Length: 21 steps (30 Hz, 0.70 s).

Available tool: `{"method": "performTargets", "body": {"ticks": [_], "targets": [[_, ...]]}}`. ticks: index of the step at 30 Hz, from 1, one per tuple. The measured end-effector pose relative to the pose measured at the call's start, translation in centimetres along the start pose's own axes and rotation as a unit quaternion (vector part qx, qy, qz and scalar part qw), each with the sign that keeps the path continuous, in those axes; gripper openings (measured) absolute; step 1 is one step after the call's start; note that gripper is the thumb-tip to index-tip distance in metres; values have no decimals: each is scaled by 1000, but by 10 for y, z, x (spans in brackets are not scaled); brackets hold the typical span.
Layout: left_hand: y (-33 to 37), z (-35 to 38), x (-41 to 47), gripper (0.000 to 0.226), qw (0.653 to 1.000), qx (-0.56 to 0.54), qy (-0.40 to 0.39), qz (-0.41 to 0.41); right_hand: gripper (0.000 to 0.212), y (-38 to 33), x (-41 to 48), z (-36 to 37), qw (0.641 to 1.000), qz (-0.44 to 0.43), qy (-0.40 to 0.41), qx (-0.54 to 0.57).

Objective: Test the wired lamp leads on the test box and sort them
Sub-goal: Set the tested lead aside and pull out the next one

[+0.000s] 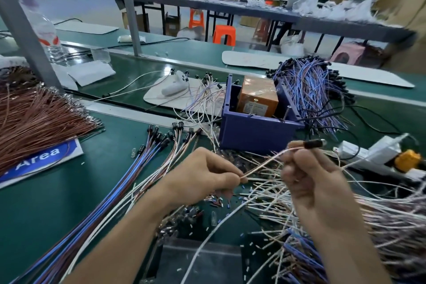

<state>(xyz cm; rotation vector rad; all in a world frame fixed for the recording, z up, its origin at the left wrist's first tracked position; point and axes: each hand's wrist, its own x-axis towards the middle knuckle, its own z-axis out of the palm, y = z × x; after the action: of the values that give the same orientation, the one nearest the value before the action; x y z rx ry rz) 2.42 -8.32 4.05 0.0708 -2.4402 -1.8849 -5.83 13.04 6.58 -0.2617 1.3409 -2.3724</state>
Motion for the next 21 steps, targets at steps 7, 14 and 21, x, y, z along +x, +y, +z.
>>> {"method": "performTargets", "body": {"ticks": [7,14,21], "targets": [[-2,9,3,14,999,-52,0,0,24,11,-3,13,988,-41,31,-148],[-10,-15,3,18,994,-11,-54,-95,24,-5,7,-10,984,-10,178,2],[-17,-79,-20,63,970,94,-63,-216,22,-17,12,-30,972,-67,225,20]]}}
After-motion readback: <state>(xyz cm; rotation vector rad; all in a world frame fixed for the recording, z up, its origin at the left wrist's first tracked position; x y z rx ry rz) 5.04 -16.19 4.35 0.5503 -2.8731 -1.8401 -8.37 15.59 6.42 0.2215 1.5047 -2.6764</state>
